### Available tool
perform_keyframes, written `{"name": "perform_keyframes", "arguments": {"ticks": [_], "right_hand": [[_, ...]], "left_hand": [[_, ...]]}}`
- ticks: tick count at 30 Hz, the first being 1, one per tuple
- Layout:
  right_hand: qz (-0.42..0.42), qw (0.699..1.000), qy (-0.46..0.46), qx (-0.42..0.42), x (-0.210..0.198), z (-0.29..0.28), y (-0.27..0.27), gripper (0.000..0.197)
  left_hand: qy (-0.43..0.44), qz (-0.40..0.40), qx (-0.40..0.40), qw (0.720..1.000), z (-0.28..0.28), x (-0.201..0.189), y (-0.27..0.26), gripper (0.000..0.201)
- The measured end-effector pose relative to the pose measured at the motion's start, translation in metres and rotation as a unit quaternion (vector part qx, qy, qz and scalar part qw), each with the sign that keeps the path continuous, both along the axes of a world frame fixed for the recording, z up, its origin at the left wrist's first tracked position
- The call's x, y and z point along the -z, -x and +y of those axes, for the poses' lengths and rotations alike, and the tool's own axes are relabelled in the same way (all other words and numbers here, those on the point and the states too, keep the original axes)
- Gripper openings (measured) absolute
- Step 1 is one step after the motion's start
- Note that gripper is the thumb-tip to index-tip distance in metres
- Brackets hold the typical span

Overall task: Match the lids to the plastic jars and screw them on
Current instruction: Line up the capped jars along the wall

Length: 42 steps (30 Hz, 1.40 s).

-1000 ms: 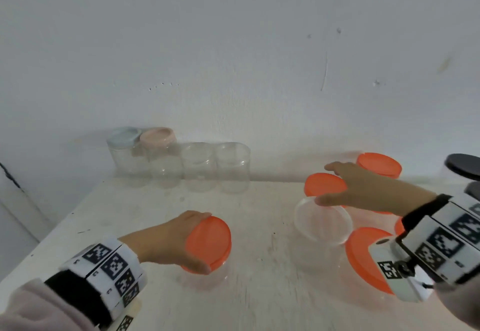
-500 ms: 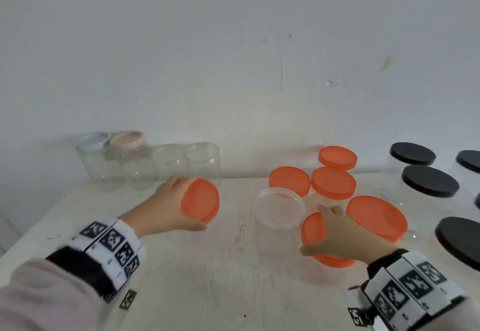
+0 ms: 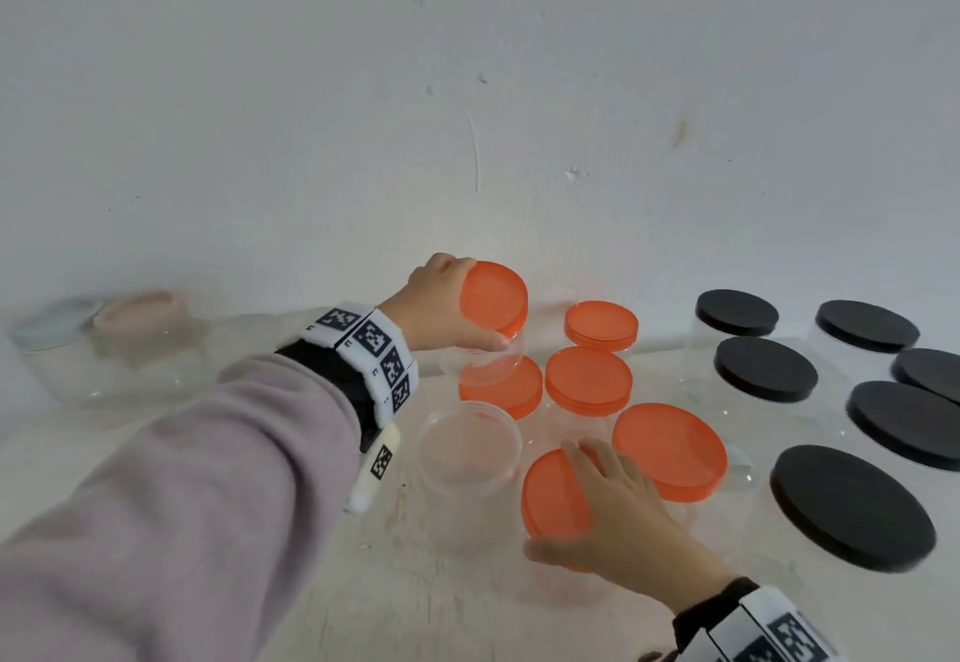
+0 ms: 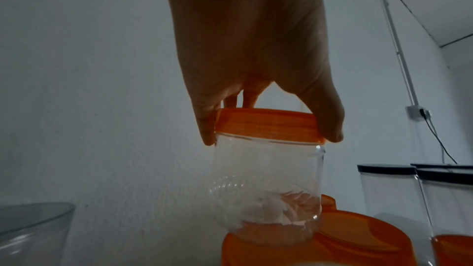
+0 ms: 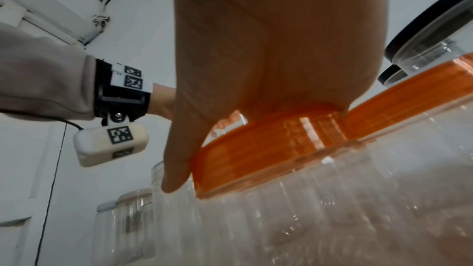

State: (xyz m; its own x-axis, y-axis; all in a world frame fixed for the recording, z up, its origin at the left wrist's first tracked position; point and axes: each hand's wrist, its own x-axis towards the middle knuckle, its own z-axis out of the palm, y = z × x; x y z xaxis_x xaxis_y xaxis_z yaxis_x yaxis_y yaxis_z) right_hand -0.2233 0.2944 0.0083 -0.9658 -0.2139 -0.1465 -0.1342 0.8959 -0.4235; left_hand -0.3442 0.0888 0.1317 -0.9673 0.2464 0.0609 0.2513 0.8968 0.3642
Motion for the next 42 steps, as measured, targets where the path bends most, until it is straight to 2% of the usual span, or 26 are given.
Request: {"name": "perform_keyframes", "arguments": {"ticks": [5,12,15,23,27,31,35,38,42], "right_hand": [[0.003,1.0,0.022,-0.007,0.0,0.004,-0.001,0.117],[-0.005,0.999,0.038,-0.018,-0.001,0.007,-0.001,0.118],[-0.005,0.999,0.033,-0.018,0.0,0.008,-0.001,0.117],[-0.03,0.998,0.048,-0.021,0.002,0.007,0.003,0.122],[-0.062,0.997,0.047,-0.014,-0.001,0.008,0.005,0.126],[-0.061,0.997,0.045,-0.011,-0.002,0.003,0.007,0.126],[-0.054,0.998,0.042,0.006,-0.004,-0.007,0.013,0.124],[-0.053,0.998,0.039,0.016,-0.007,-0.016,0.021,0.122],[-0.05,0.998,0.032,0.025,-0.011,-0.028,0.032,0.119]], "left_hand": [[0.048,-0.039,0.0,0.998,0.027,0.017,0.012,0.114],[0.049,-0.066,-0.002,0.997,0.034,0.025,0.015,0.111],[0.054,-0.092,-0.007,0.994,0.03,0.025,0.011,0.116],[-0.027,-0.157,-0.049,0.986,-0.002,0.047,-0.044,0.141],[-0.017,-0.245,-0.039,0.969,-0.007,0.075,-0.072,0.148],[0.004,-0.176,-0.028,0.984,-0.005,0.091,-0.081,0.141],[-0.006,-0.135,-0.065,0.989,-0.024,0.09,-0.081,0.129],[-0.017,-0.111,-0.091,0.989,-0.055,0.08,-0.079,0.121],[-0.043,-0.05,-0.151,0.986,-0.101,0.048,-0.07,0.107]]}}
